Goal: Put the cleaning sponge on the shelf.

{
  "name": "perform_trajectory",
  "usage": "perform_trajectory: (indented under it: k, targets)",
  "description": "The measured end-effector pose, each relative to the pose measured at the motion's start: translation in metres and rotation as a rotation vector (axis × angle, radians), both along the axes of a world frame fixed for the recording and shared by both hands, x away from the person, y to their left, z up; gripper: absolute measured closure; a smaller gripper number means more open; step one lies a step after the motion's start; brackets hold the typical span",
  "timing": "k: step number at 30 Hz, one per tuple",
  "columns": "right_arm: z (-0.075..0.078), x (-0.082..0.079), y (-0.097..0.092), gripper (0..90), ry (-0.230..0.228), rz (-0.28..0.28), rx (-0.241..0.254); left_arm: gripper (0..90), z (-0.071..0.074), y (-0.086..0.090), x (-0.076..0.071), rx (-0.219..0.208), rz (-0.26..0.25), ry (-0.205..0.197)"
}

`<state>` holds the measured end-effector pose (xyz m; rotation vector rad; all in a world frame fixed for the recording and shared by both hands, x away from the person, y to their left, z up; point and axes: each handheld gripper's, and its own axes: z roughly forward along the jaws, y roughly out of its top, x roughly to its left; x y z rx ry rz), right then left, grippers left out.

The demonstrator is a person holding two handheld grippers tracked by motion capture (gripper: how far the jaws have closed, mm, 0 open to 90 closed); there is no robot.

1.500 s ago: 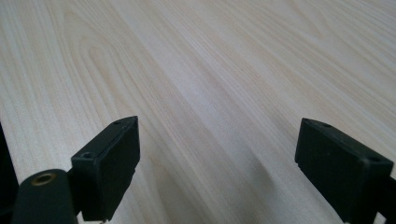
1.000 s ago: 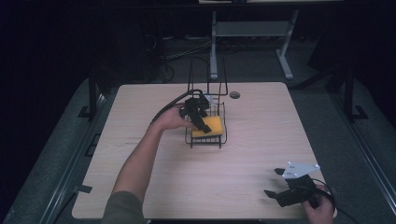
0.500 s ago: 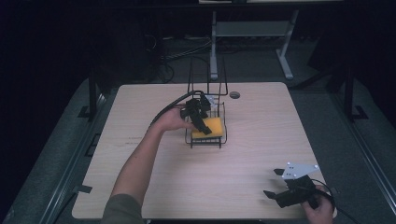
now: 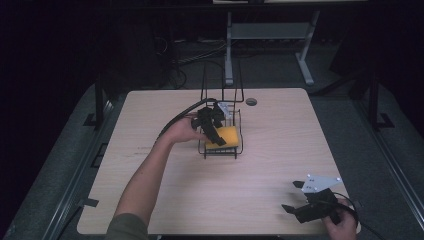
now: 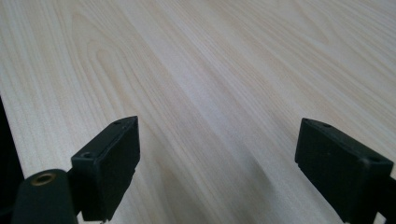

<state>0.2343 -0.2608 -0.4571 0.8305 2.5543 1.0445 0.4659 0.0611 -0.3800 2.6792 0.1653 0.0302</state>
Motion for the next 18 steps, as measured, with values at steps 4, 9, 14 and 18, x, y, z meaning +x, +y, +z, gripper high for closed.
perform_trajectory:
  k: [4,9,14,18]
  targets:
    - [0.000,0.000,0.001,13.7,0.008,-0.003,0.004,20.2,0.002,0.000,-0.013,0.013,-0.020,-0.027]
    - [0.001,-0.001,0.001,13.7,0.008,-0.001,0.004,20.7,0.003,0.002,-0.027,-0.008,-0.035,-0.036]
    - [0.001,-0.001,0.001,13.7,0.006,0.004,0.007,20.6,0.001,0.009,-0.048,-0.007,-0.047,-0.057]
    - [0.001,-0.001,0.001,13.7,-0.002,0.012,0.000,20.6,0.002,0.014,-0.060,-0.013,-0.049,-0.056]
